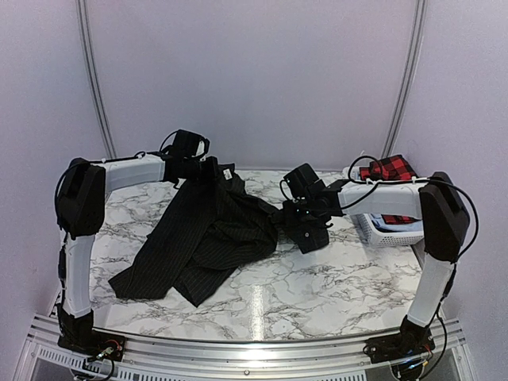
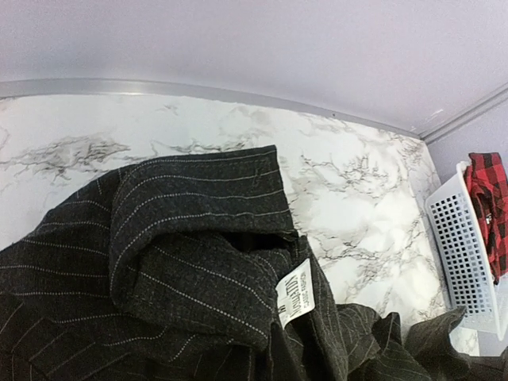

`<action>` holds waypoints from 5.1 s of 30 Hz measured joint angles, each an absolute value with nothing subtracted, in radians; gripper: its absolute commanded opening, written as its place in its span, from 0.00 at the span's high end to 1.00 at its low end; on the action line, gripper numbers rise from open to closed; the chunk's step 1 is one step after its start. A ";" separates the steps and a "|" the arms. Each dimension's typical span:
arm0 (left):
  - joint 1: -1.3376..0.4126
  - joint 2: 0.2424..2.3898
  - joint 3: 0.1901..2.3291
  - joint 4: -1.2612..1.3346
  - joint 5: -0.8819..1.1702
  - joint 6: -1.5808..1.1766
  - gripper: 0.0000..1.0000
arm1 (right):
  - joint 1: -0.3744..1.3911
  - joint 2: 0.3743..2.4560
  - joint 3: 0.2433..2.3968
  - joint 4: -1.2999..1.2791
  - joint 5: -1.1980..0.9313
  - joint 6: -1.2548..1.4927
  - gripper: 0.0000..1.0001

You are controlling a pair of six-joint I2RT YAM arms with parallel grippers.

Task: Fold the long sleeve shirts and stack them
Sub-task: Flatten out the crumpled shirt at the center of the board.

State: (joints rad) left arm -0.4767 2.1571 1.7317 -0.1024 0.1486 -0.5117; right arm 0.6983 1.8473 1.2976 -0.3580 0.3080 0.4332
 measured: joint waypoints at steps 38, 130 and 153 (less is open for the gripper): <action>-0.395 2.273 1.887 -0.086 0.108 -0.535 0.16 | 0.470 1.948 1.410 -0.364 0.239 0.368 0.45; -0.371 1.379 1.149 -0.363 -0.435 -0.561 1.00 | 1.049 1.864 1.210 -0.374 0.350 0.421 1.00; -0.081 2.143 2.193 -0.489 -0.435 -0.342 1.00 | 1.074 1.526 0.850 -0.478 0.321 0.532 1.00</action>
State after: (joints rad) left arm -0.0811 2.1426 2.1925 -0.4892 -0.4347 -0.3416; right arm 1.0744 1.5261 0.8501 -0.4778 0.3210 0.5320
